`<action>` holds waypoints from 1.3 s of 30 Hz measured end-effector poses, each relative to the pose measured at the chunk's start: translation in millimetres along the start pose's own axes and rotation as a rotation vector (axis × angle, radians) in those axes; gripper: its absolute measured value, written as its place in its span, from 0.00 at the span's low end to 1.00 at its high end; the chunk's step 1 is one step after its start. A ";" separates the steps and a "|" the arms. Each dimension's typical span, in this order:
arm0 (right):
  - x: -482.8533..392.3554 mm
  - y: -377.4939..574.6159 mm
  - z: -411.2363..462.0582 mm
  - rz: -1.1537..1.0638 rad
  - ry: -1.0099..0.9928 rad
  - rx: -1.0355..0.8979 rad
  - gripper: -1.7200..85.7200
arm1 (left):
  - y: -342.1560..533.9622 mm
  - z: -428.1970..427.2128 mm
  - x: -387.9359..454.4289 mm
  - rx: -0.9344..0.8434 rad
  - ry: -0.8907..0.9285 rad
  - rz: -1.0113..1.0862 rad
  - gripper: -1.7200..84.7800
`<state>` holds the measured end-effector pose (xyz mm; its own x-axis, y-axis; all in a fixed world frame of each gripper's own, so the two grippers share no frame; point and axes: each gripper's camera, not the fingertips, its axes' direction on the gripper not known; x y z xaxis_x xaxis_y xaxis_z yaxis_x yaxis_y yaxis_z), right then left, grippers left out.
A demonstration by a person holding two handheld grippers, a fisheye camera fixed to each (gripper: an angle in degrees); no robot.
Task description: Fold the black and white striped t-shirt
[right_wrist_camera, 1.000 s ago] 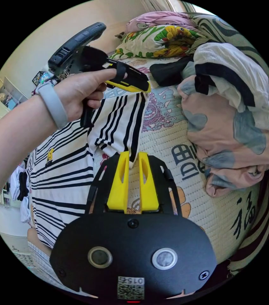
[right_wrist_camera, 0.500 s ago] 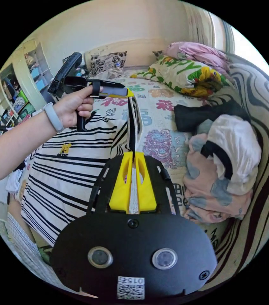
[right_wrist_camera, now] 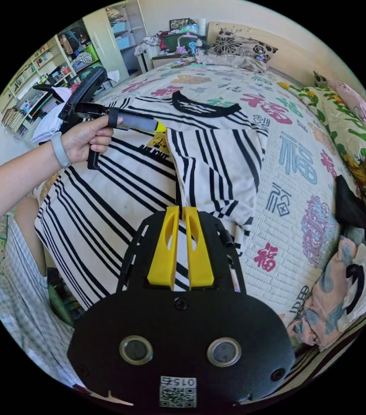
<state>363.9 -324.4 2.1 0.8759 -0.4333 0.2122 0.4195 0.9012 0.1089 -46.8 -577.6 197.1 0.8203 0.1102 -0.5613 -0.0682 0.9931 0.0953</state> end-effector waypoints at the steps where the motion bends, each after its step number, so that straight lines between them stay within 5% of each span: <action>1: 1.2 0.0 2.8 0.010 -0.034 -0.019 0.07 | 5.2 -3.2 -4.1 -0.006 -0.014 0.001 0.03; 8: 31.9 -8.8 -21.6 0.125 -0.103 0.176 0.08 | -1.5 -20.5 20.3 0.024 -0.014 0.132 0.08; 15: 39.0 -45.3 35.3 0.212 0.042 -0.020 0.04 | -27.1 39.0 39.1 -0.097 -0.083 0.172 0.08; 24: 62.9 -22.2 28.7 0.358 -0.125 0.119 0.03 | -18.9 27.4 32.7 -0.072 -0.152 0.226 0.03; 28: 78.3 -30.7 12.8 0.444 -0.013 0.231 0.07 | -36.8 20.0 54.3 -0.031 -0.143 0.303 0.08; 35: 74.6 -70.8 41.3 0.378 0.101 0.089 0.04 | -83.5 63.5 82.5 -0.059 -0.062 0.311 0.09; 39: 72.0 -74.3 47.5 0.366 0.129 0.088 0.01 | -92.4 98.4 74.3 -0.129 -0.160 0.269 0.07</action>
<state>384.5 -422.8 55.5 0.9888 -0.0744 0.1290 0.0572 0.9895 0.1325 76.3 -665.2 227.5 0.8413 0.3715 -0.3927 -0.3571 0.9273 0.1123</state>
